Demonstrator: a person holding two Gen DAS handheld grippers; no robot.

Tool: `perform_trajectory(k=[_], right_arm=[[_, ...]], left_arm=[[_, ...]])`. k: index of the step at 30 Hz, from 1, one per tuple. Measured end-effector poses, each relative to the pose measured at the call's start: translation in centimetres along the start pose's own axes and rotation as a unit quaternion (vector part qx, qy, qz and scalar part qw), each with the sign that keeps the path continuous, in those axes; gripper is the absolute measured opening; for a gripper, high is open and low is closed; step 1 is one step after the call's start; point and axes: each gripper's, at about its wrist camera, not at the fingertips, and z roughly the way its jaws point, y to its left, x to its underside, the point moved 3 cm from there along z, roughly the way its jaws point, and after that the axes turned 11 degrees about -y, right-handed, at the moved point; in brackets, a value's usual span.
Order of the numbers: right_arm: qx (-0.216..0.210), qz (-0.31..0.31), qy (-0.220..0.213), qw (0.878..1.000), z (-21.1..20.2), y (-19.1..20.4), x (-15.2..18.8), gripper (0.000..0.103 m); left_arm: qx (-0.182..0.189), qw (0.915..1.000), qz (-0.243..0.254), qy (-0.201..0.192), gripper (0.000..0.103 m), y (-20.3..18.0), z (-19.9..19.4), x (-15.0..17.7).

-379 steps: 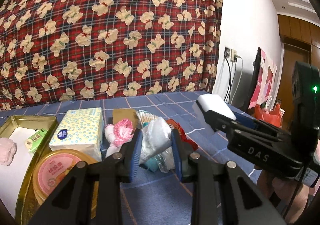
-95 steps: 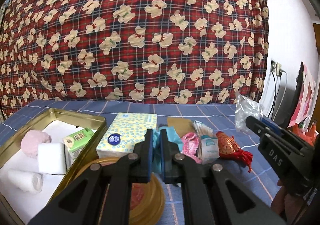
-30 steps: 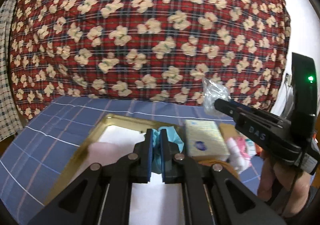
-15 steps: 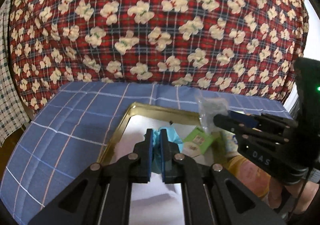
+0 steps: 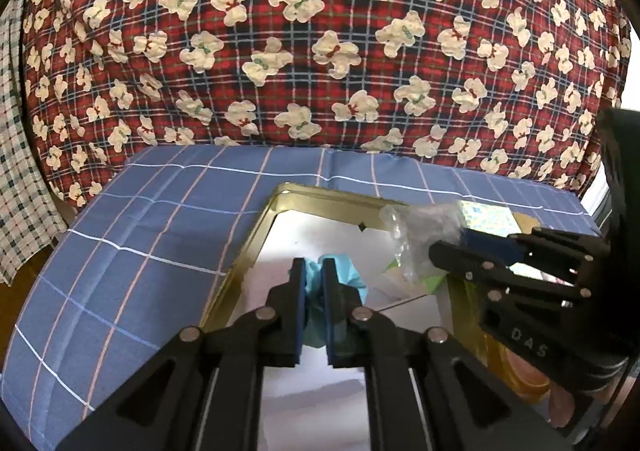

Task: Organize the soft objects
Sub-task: 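Open both grippers to drop the clear bag and teal cloth into the tray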

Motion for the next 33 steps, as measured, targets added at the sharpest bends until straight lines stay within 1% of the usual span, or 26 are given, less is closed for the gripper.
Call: perform_trajectory(k=[1, 2, 3, 4, 5, 7, 8, 11, 13, 16, 20, 23, 25, 29, 33], right_arm=[[0.002, -0.002, -0.003, 1.0, -0.1, 0.1, 0.0, 0.031], [0.001, -0.001, -0.006, 1.0, -0.3, 0.1, -0.1, 0.042], [-0.004, 0.001, -0.007, 1.0, -0.3, 0.1, -0.1, 0.048], [-0.009, 0.003, -0.013, 1.0, -0.6, 0.2, -0.2, 0.057], [-0.009, 0.004, -0.019, 1.0, -0.8, 0.1, -0.2, 0.059], [-0.006, 0.008, -0.029, 1.0, -1.4, 0.0, -0.3, 0.059], [-0.008, 0.012, -0.032, 0.999, -1.5, -0.1, -0.4, 0.059], [-0.01, 0.027, -0.047, 0.998, -2.5, -0.8, -0.4, 0.059], [-0.008, 0.035, -0.061, 0.997, -3.4, -1.4, -0.3, 0.059], [0.003, 0.043, -0.083, 0.996, -5.0, -2.7, 0.0, 0.059], [0.045, 0.045, -0.12, 0.991, -7.4, -5.3, 1.0, 0.059], [0.07, 0.052, -0.139, 0.986, -9.3, -7.9, 2.0, 0.059], [0.091, 0.057, -0.148, 0.983, -10.5, -9.9, 2.9, 0.059], [0.137, 0.075, -0.15, 0.976, -12.7, -14.5, 4.8, 0.059], [0.186, 0.107, -0.145, 0.966, -14.6, -19.4, 7.0, 0.059]], left_arm=[[-0.003, 1.0, 0.0, 0.002, 0.015, 0.1, 0.0, 0.0], [-0.007, 1.0, 0.001, 0.004, 0.029, 0.2, 0.0, 0.1], [-0.013, 0.9999, 0.0, 0.001, 0.036, 0.3, -0.1, 0.1], [-0.016, 0.9999, -0.003, -0.003, 0.05, 0.5, -0.2, 0.1], [-0.018, 0.9998, -0.006, -0.007, 0.055, 0.7, -0.4, 0.0], [-0.022, 0.9997, -0.004, -0.009, 0.056, 0.8, -0.6, 0.0], [-0.025, 0.9996, -0.005, -0.008, 0.061, 0.8, -0.6, 0.0], [-0.032, 0.9993, -0.012, -0.015, 0.072, 0.8, -1.1, -0.2], [-0.031, 0.9992, -0.014, -0.022, 0.076, 0.4, -1.5, -0.4], [-0.021, 0.9991, -0.014, -0.035, 0.077, -0.9, -2.3, -0.6], [-0.002, 0.9988, -0.004, -0.049, 0.077, -3.7, -2.9, -0.6], [0.02, 0.9981, 0.009, -0.058, 0.077, -6.8, -3.3, -0.3], [0.032, 0.9974, 0.022, -0.061, 0.077, -8.9, -3.6, -0.1], [0.06, 0.9949, 0.047, -0.066, 0.077, -13.4, -3.8, 0.6], [0.092, 0.9919, 0.068, -0.055, 0.077, -18.2, -3.3, 1.6]])
